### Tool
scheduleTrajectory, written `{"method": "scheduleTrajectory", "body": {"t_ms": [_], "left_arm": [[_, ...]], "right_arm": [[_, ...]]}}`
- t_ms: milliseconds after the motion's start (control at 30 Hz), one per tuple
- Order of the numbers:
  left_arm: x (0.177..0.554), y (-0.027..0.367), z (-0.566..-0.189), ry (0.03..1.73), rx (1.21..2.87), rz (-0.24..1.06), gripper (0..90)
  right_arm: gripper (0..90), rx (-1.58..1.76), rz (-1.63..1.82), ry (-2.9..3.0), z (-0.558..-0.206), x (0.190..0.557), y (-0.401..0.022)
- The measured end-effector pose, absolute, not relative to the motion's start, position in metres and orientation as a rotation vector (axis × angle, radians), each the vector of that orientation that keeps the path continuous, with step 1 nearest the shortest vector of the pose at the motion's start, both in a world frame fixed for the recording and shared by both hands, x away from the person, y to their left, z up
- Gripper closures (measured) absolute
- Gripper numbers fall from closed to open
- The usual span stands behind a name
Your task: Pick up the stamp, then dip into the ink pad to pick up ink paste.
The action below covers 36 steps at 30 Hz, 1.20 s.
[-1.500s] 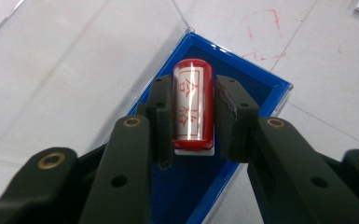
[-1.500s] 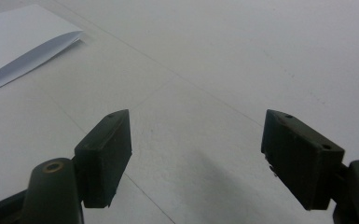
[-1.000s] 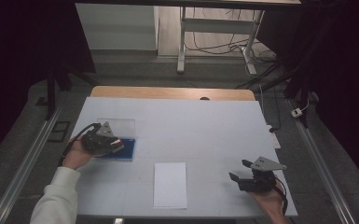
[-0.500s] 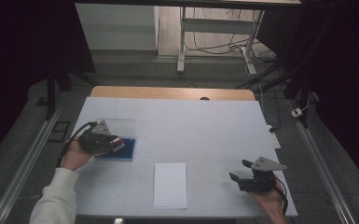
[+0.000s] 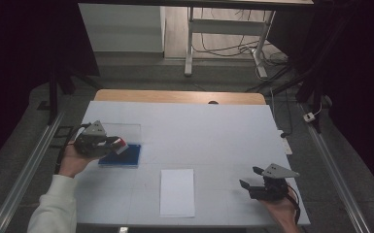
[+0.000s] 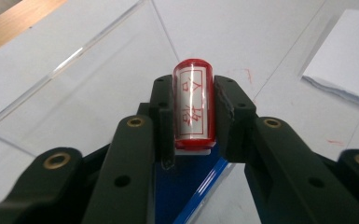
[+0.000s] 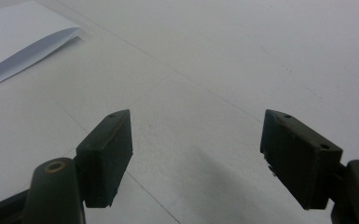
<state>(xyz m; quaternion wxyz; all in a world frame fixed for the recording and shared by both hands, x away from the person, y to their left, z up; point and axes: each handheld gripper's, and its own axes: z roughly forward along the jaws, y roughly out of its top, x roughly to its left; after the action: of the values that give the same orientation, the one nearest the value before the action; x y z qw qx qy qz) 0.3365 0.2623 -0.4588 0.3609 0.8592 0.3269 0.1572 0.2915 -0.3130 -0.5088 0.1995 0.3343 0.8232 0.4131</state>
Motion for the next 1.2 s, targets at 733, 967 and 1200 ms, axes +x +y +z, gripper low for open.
{"method": "scheduleTrajectory", "body": {"t_ms": [733, 967, 1200], "left_arm": [[0.328, 0.269, -0.439, 0.87, 2.141, 0.457, 70.7], [0.332, 0.263, -0.441, 0.876, 2.198, 0.435, 70.7], [0.345, 0.256, -0.451, 0.919, 2.292, 0.399, 70.8]], "right_arm": [[24.9, 0.936, 1.151, 2.309, -0.51, 0.292, -0.311], [24.9, 0.941, 1.16, 2.304, -0.509, 0.292, -0.311], [24.9, 0.935, 1.15, 2.313, -0.509, 0.292, -0.311]]}}
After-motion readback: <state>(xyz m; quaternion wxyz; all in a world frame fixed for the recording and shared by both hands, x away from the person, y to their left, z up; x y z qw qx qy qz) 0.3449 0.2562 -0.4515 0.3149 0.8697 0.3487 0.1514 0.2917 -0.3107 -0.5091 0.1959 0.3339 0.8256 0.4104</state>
